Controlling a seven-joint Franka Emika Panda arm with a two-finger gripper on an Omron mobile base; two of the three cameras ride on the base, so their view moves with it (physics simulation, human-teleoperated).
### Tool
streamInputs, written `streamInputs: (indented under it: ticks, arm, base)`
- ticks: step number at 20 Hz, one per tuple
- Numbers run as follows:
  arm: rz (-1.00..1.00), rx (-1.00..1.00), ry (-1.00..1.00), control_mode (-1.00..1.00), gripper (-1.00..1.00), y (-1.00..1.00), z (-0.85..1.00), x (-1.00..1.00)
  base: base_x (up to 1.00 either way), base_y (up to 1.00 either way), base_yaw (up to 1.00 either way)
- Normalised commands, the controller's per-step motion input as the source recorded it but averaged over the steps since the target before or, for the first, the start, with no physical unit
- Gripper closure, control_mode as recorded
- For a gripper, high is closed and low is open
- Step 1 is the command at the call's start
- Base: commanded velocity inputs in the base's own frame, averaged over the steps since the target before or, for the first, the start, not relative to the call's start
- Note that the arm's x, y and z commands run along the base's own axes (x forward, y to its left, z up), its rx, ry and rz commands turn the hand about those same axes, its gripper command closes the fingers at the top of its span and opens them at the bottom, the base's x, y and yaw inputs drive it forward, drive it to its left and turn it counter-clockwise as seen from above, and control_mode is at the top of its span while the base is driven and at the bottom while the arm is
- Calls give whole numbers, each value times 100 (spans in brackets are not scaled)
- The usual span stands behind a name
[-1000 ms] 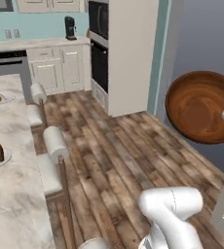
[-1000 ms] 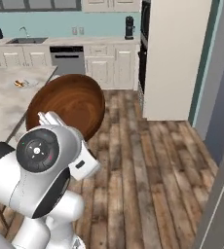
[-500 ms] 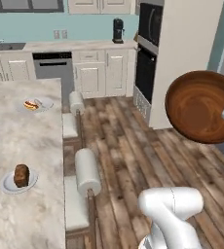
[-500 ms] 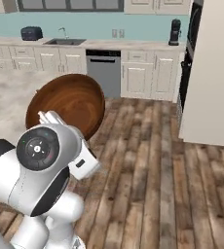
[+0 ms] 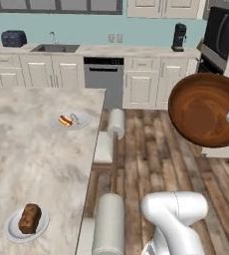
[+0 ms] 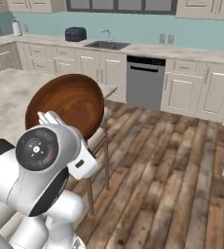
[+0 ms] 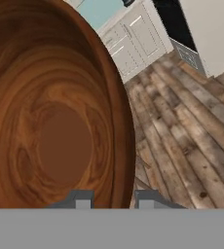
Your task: Take the smaller bowl and place it next to the appetizer plate on the dining counter , and place the larger bowl next to the plate with cooked food.
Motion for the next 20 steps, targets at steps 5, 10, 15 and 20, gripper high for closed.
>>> streamInputs:
  ticks: [5,10,15,20]
  arm:
    - [0,0,0,100,100,0,0,0]
    - [0,0,0,100,100,0,0,0]
    - [0,0,0,100,100,0,0,0]
    - [0,0,0,100,100,0,0,0]
  base:
    - [100,-49,26]
    - [100,-44,28]
    - [95,-87,20]
    - [61,-100,16]
